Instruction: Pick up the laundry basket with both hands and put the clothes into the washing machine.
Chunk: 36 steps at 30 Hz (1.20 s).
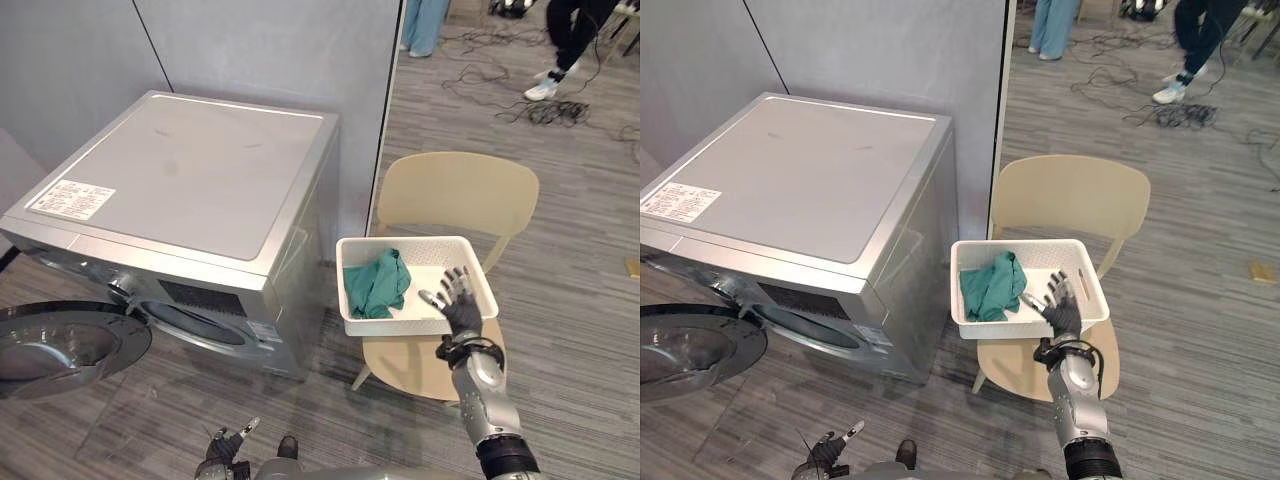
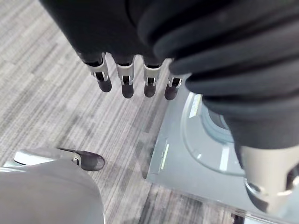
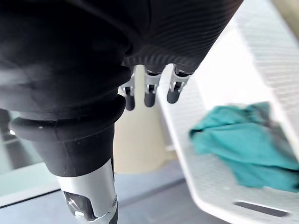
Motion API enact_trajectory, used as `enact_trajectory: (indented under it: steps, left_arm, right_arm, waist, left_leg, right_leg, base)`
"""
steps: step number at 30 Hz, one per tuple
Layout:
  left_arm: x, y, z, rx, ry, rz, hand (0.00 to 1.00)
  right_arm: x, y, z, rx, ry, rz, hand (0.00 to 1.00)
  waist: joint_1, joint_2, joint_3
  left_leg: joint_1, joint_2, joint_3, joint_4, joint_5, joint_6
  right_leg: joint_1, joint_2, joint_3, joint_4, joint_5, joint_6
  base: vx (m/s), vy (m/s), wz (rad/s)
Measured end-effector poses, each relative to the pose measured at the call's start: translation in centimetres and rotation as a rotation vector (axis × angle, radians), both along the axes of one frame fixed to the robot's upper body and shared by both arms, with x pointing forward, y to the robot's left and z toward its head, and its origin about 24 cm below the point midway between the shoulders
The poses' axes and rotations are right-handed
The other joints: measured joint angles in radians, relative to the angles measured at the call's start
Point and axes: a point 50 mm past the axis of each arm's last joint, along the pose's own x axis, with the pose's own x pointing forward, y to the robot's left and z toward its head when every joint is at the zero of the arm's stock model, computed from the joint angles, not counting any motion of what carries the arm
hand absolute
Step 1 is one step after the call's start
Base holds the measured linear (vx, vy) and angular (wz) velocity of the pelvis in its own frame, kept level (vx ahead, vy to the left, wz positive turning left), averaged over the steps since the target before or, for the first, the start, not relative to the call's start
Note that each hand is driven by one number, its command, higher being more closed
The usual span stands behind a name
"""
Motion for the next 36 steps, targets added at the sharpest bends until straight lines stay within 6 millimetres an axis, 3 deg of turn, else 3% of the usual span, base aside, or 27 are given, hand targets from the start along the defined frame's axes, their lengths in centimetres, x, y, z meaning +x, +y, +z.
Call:
enact_trajectory:
  steps: [1, 3, 7, 9, 10, 13, 14, 16, 19, 23, 28, 31, 32, 36]
  left_arm:
    - [-0.2, 0.6, 0.1, 0.018, 0.005, -0.008, 0.00]
    - [-0.5, 1.3, 0.2, 0.037, 0.013, -0.018, 0.00]
    - [-0.7, 1.2, 0.1, 0.023, 0.018, -0.018, 0.00]
    - [-1.1, 1.0, 0.0, 0.019, 0.028, -0.023, 0.00]
    - [-1.3, 1.0, 0.0, 0.016, 0.031, -0.016, 0.00]
    - [-1.6, 0.9, -0.1, 0.006, 0.028, 0.026, 0.00]
    - [-1.9, 0.6, -0.2, -0.013, 0.025, 0.059, 0.00]
    - [-2.2, 0.2, -0.4, -0.030, 0.030, 0.077, 0.00]
    - [-2.6, -0.3, -0.5, -0.046, 0.036, 0.075, 0.00]
    - [-1.5, -0.4, -0.2, -0.055, 0.001, 0.002, 0.00]
    - [1.9, -1.2, 0.7, -0.051, -0.099, -0.117, 0.00]
    - [3.2, -1.6, 1.1, -0.055, -0.133, -0.152, 0.00]
    - [4.0, -1.8, 1.5, -0.051, -0.172, -0.166, 0.00]
    - [5.9, -2.0, 2.4, -0.040, -0.253, -0.175, 0.00]
  right_arm:
    - [0.1, 0.3, 0.7, -0.003, -0.031, 0.005, 0.00]
    - [0.3, 0.6, 1.7, -0.028, -0.076, 0.015, 0.00]
    - [2.3, 0.7, 4.4, -0.105, -0.169, 0.047, 0.00]
    - [3.0, 0.6, 5.0, -0.196, -0.176, 0.072, 0.00]
    - [3.3, 0.3, 5.4, -0.277, -0.176, 0.100, 0.00]
    - [4.7, 0.6, 5.9, -0.401, -0.167, 0.183, 0.00]
    - [5.4, 0.5, 5.9, -0.454, -0.145, 0.223, 0.00]
    - [5.7, 0.2, 5.5, -0.483, -0.109, 0.246, 0.00]
    - [5.9, -1.2, 4.0, -0.550, -0.005, 0.275, 0.00]
    - [7.8, -1.5, 4.2, -0.609, 0.052, 0.299, 0.00]
    - [12.1, -1.0, 7.6, -0.737, 0.065, 0.294, 0.00]
    - [13.7, -2.2, 10.0, -0.775, 0.078, 0.236, 0.00]
    - [14.5, -3.3, 12.2, -0.813, 0.071, 0.167, 0.00]
    - [15.1, -5.8, 16.1, -0.845, 0.037, 0.033, 0.00]
  waist:
    - [-0.015, -0.019, 0.006]
    - [-0.012, -0.046, -0.002]
    - [0.018, -0.025, 0.010]
    - [0.039, -0.015, 0.014]
    - [0.052, -0.024, 0.008]
    - [0.066, -0.025, 0.007]
    - [0.072, -0.023, 0.007]
    - [0.091, -0.011, 0.008]
    - [0.090, 0.014, 0.015]
    - [0.091, 0.004, 0.062]
    - [0.118, 0.030, 0.187]
    - [0.131, 0.049, 0.224]
    - [0.132, 0.057, 0.254]
    - [0.138, 0.067, 0.299]
  left_leg:
    - [0.004, -0.009, -0.016, 0.013, -0.014, 0.001]
    - [-0.002, -0.010, -0.027, 0.013, -0.015, 0.000]
    - [-0.033, 0.013, -0.036, 0.013, -0.010, 0.003]
    - [-0.045, 0.014, -0.050, 0.005, 0.001, -0.003]
    - [-0.053, 0.012, -0.057, -0.011, 0.012, -0.009]
    - [-0.080, 0.014, -0.073, -0.041, 0.043, -0.027]
    - [-0.099, 0.020, -0.085, -0.047, 0.055, -0.043]
    - [-0.103, 0.040, -0.101, -0.066, 0.080, -0.050]
    - [-0.110, 0.069, -0.137, -0.111, 0.107, -0.065]
    - [-0.152, 0.068, -0.159, -0.152, 0.156, -0.070]
    - [-0.242, 0.064, -0.187, -0.166, 0.208, -0.075]
    - [-0.279, 0.058, -0.197, -0.167, 0.230, -0.069]
    - [-0.296, 0.053, -0.197, -0.167, 0.240, -0.070]
    - [-0.329, 0.051, -0.196, -0.167, 0.247, -0.069]
  right_leg:
    - [-0.005, 0.000, 0.053, 0.035, 0.000, 0.000]
    - [0.002, 0.008, 0.086, 0.011, 0.005, -0.006]
    - [0.038, 0.050, 0.087, -0.120, 0.040, -0.055]
    - [0.075, 0.064, 0.093, -0.203, 0.040, -0.050]
    - [0.114, 0.066, 0.077, -0.290, 0.037, -0.016]
    - [0.134, 0.072, 0.041, -0.370, 0.010, 0.023]
    - [0.138, 0.079, 0.021, -0.396, -0.013, 0.052]
    - [0.139, 0.099, 0.014, -0.411, -0.016, 0.056]
    - [0.143, 0.129, -0.026, -0.416, -0.017, 0.054]
    - [0.098, 0.128, -0.039, -0.426, -0.016, 0.052]
    - [0.023, 0.128, -0.053, -0.428, 0.024, 0.052]
    - [-0.009, 0.125, -0.056, -0.427, 0.039, 0.055]
    - [-0.025, 0.120, -0.055, -0.427, 0.046, 0.056]
    - [-0.061, 0.117, -0.052, -0.427, 0.057, 0.057]
  base:
    - [0.01, 0.017, 0.40]
    - [0.02, -0.017, 0.19]
    - [0.00, -0.030, -0.01]
    - [0.00, -0.048, 0.14]
    - [0.01, -0.106, 0.19]
    - [-0.01, -0.175, 0.20]
    - [-0.04, -0.203, 0.19]
    - [-0.05, -0.168, 0.12]
    - [-0.08, -0.118, 0.29]
    - [-0.15, -0.010, 0.19]
    - [-0.17, 0.049, 0.12]
    - [-0.07, 0.033, 0.03]
    - [-0.06, 0.026, 0.00]
    - [-0.04, 0.019, -0.03]
